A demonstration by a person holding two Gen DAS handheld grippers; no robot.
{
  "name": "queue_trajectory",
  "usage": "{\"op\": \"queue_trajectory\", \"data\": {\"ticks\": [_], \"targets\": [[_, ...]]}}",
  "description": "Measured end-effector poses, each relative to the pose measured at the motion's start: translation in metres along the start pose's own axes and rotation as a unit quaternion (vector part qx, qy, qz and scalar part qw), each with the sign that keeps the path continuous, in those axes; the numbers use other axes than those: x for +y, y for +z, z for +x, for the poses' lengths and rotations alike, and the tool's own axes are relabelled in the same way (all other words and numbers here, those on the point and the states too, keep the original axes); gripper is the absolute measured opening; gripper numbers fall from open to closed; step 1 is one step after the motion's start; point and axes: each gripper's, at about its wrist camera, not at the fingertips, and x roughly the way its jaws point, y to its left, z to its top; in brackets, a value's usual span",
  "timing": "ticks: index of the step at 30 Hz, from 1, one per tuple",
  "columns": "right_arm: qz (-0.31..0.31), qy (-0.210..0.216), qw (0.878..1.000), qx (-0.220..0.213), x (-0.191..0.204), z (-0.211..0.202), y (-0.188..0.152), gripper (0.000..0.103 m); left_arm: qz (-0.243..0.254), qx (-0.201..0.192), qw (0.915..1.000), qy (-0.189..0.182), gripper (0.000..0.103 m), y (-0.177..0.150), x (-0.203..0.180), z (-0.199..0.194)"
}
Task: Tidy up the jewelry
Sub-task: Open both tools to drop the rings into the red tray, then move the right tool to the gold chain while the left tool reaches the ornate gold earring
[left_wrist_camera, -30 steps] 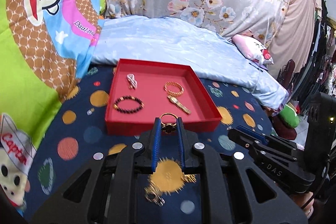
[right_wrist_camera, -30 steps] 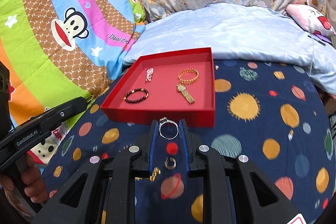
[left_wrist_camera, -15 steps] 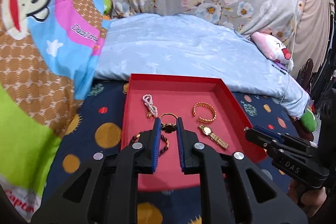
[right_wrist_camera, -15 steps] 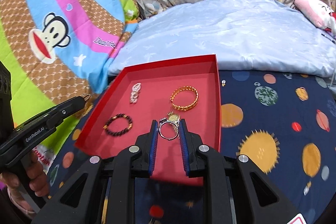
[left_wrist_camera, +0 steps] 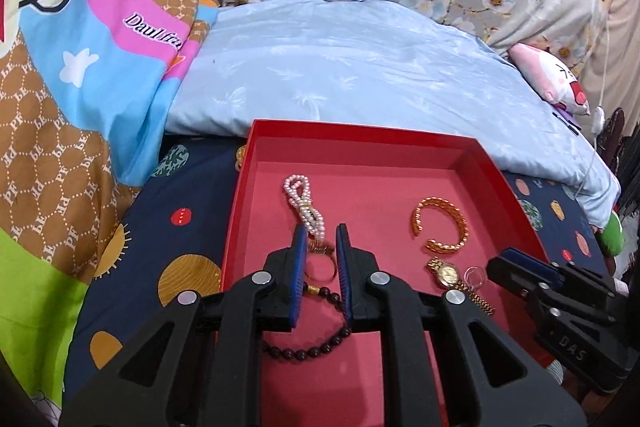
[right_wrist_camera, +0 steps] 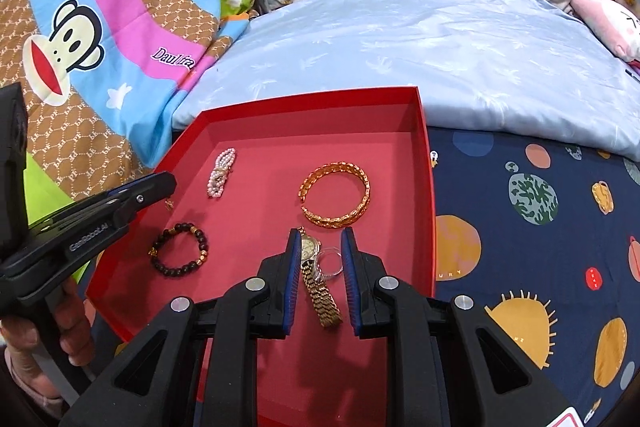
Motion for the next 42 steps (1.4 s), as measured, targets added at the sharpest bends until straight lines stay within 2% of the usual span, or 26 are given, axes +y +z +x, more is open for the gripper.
{"op": "queue_trajectory", "data": {"ticks": [1,3,8,9,11,17,20,24,30,36,42], "targets": [[-0.002,-0.004,1.0,-0.007,0.001,-0.003,0.0,0.021,-0.002,-0.003,1.0,0.003,0.015,0.0,0.001,0.0],[-0.002,-0.008,1.0,-0.014,0.002,-0.009,0.001,0.021,-0.002,-0.01,0.9998,0.014,0.029,0.001,0.002,-0.004],[0.007,-0.002,0.999,-0.034,0.003,-0.04,-0.004,0.023,-0.008,-0.032,0.9992,0.02,0.041,-0.001,0.005,-0.032],[0.009,0.001,0.999,-0.037,0.003,-0.05,-0.009,0.023,-0.012,-0.037,0.9991,0.017,0.049,-0.004,0.006,-0.042],[0.014,0.004,0.999,-0.042,0.004,-0.065,-0.017,0.029,-0.021,-0.042,0.9989,0.011,0.056,-0.011,0.008,-0.058],[0.043,0.007,0.999,-0.032,0.004,-0.108,-0.068,0.032,-0.025,-0.034,0.9991,-0.001,0.056,-0.062,0.007,-0.106],[0.045,-0.009,0.999,-0.02,0.006,-0.123,-0.098,0.032,-0.03,-0.018,0.9994,-0.001,0.056,-0.089,0.008,-0.119],[0.055,-0.01,0.998,0.001,0.008,-0.136,-0.133,0.032,-0.021,0.002,0.9997,0.008,0.056,-0.131,0.003,-0.138],[0.058,-0.008,0.998,0.026,0.018,-0.144,-0.177,0.032,-0.009,0.031,0.9993,0.018,0.056,-0.177,-0.006,-0.149],[0.048,0.006,0.998,0.037,0.03,-0.141,-0.189,0.032,-0.009,0.042,0.9987,0.026,0.056,-0.195,-0.009,-0.146],[0.038,0.025,0.998,0.041,0.045,-0.122,-0.175,0.032,-0.017,0.046,0.9985,0.023,0.056,-0.198,-0.005,-0.145]]}}
